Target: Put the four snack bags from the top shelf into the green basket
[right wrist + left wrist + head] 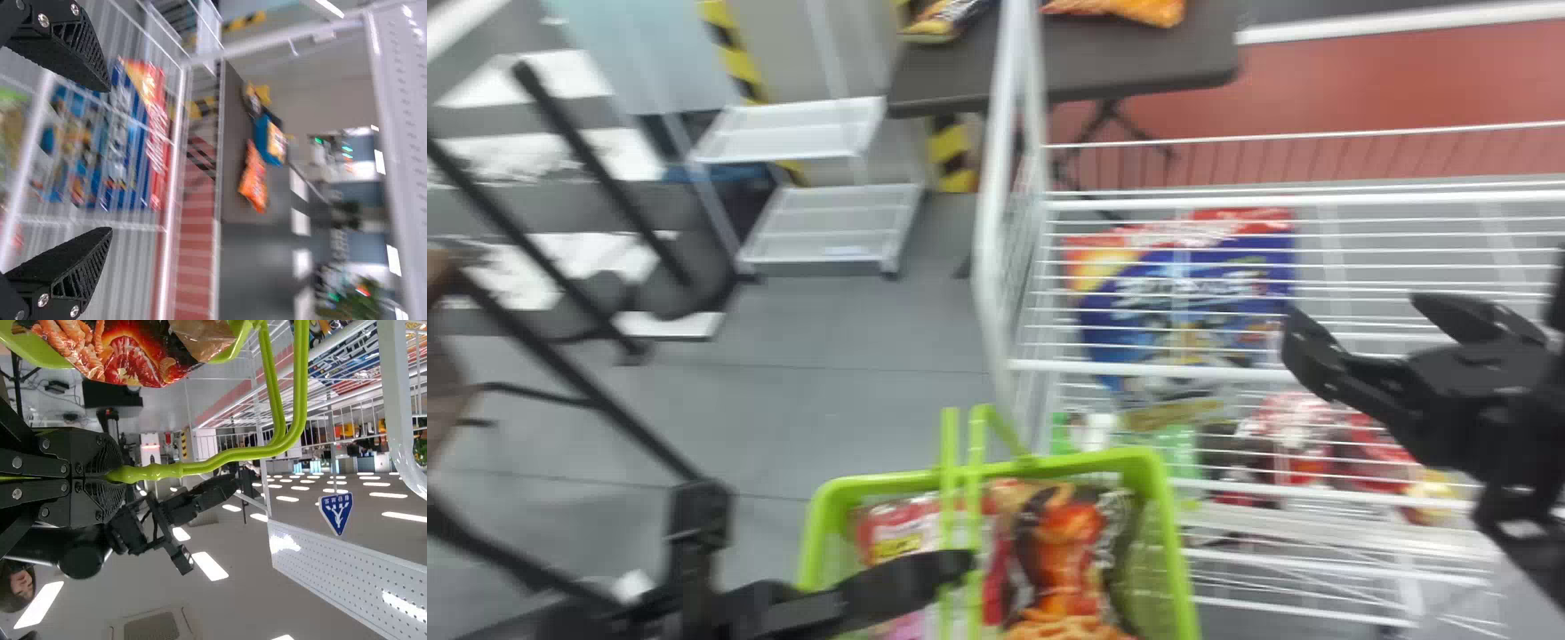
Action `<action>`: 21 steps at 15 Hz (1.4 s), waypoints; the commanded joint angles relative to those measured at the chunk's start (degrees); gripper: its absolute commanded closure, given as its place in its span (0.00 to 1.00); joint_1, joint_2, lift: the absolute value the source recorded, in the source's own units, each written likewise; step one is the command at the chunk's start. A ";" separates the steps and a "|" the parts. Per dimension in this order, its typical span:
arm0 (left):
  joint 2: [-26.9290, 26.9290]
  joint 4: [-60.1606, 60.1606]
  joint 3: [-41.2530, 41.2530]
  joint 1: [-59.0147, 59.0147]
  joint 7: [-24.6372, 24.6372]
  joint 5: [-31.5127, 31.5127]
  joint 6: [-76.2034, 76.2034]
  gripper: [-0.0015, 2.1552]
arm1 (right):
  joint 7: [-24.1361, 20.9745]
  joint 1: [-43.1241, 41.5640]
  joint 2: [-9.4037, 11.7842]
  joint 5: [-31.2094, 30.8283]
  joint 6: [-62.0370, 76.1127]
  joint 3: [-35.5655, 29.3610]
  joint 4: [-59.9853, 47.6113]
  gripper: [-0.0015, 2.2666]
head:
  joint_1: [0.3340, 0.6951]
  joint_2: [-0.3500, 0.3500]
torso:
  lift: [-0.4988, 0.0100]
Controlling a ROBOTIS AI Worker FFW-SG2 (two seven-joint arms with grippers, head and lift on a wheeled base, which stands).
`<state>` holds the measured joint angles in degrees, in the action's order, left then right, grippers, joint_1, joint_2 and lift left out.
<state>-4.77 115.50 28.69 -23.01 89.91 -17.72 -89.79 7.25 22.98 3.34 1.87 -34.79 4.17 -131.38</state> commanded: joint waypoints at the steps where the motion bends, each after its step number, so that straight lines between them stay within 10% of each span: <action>1: -0.15 -0.27 -0.12 0.51 0.66 -0.03 -0.24 0.99 | -0.92 1.54 -0.09 -0.81 7.58 -2.50 5.43 0.02 | 1.00 0.59 | 0.98; 8: -0.42 -0.98 1.20 0.43 0.66 -0.56 -0.24 0.99 | 0.13 9.19 -0.27 2.97 30.96 -9.18 12.11 0.02 | 1.00 0.37 | 0.98; 21: 0.46 1.05 2.08 -1.15 0.66 -1.17 -0.24 0.99 | 0.13 10.86 -0.27 4.81 34.65 -9.62 13.17 0.03 | 1.00 0.35 | 0.98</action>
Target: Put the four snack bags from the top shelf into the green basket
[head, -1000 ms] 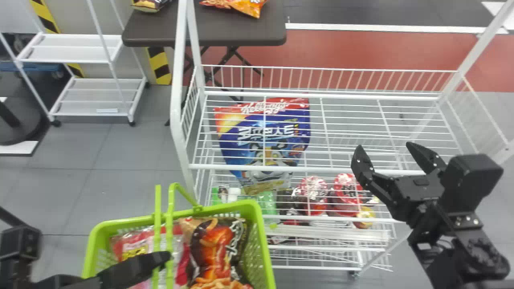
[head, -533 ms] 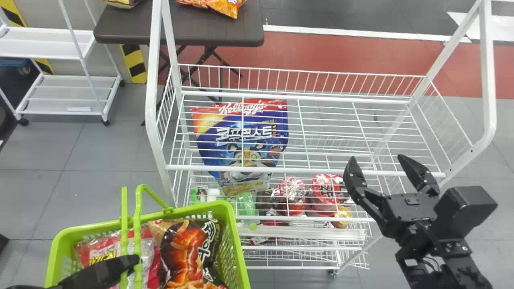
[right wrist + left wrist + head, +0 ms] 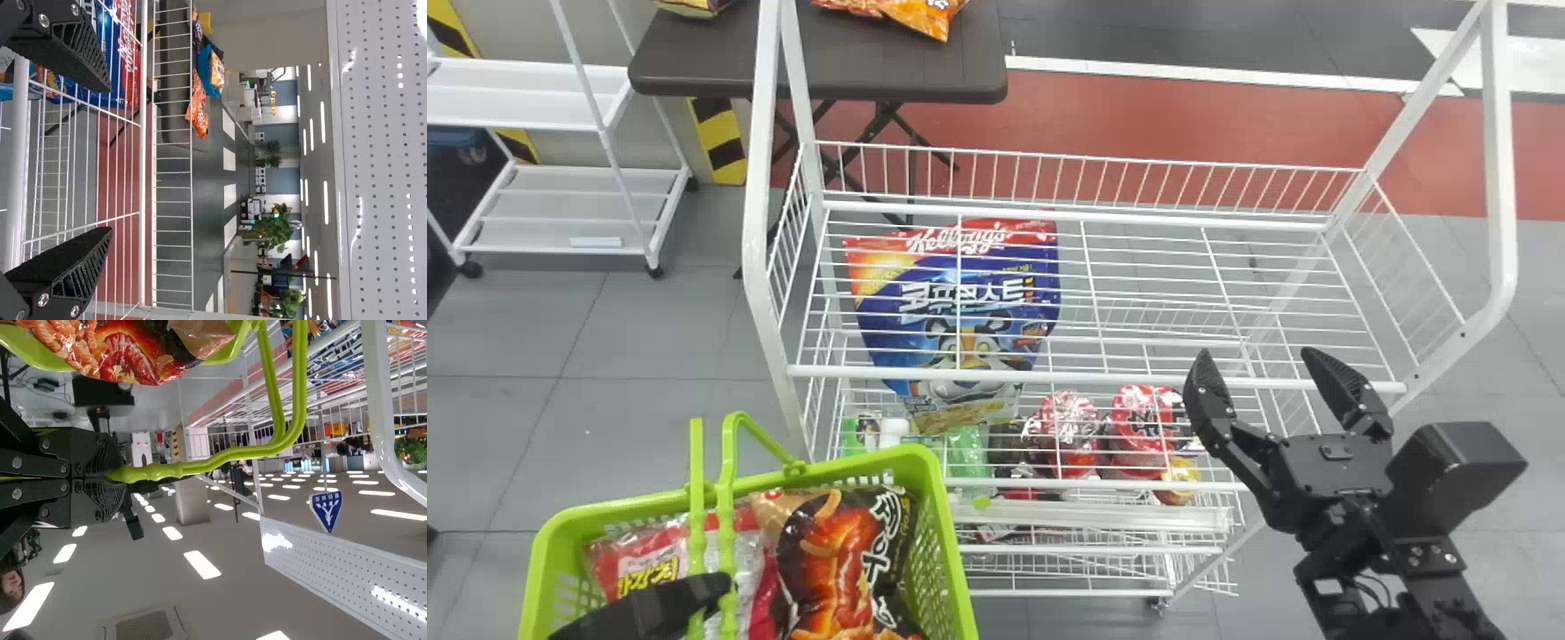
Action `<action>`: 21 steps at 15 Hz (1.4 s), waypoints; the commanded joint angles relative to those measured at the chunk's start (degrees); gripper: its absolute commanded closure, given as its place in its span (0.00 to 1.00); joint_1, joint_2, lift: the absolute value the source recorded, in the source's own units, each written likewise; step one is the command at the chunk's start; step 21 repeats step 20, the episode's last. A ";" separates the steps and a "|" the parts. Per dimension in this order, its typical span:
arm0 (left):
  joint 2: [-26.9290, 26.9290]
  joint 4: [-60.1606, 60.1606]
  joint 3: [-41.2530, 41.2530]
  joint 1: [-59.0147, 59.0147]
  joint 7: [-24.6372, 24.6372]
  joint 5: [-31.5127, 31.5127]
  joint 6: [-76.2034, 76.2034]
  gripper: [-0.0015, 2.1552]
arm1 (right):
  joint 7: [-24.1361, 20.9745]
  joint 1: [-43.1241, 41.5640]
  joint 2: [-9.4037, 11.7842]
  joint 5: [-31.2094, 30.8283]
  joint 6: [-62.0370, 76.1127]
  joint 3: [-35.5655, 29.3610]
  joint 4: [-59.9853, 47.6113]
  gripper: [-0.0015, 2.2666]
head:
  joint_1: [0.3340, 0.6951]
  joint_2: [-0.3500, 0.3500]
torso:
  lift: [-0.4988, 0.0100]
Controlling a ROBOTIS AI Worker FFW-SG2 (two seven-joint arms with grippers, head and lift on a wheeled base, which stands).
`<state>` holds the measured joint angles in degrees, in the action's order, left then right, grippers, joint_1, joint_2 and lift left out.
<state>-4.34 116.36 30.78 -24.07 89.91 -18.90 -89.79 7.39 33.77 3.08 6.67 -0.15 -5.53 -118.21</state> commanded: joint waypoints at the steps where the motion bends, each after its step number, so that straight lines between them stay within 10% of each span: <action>1: 0.03 0.27 -0.11 -0.18 0.66 0.00 -0.24 0.99 | -0.01 0.07 0.00 0.01 0.01 0.08 0.00 0.03 | 1.00 0.35 | 0.98; 21: -0.32 -0.08 -0.11 -0.89 0.66 -0.18 -0.24 0.99 | -0.44 -0.02 0.00 1.24 0.01 0.52 0.79 0.04 | 1.00 0.34 | 0.98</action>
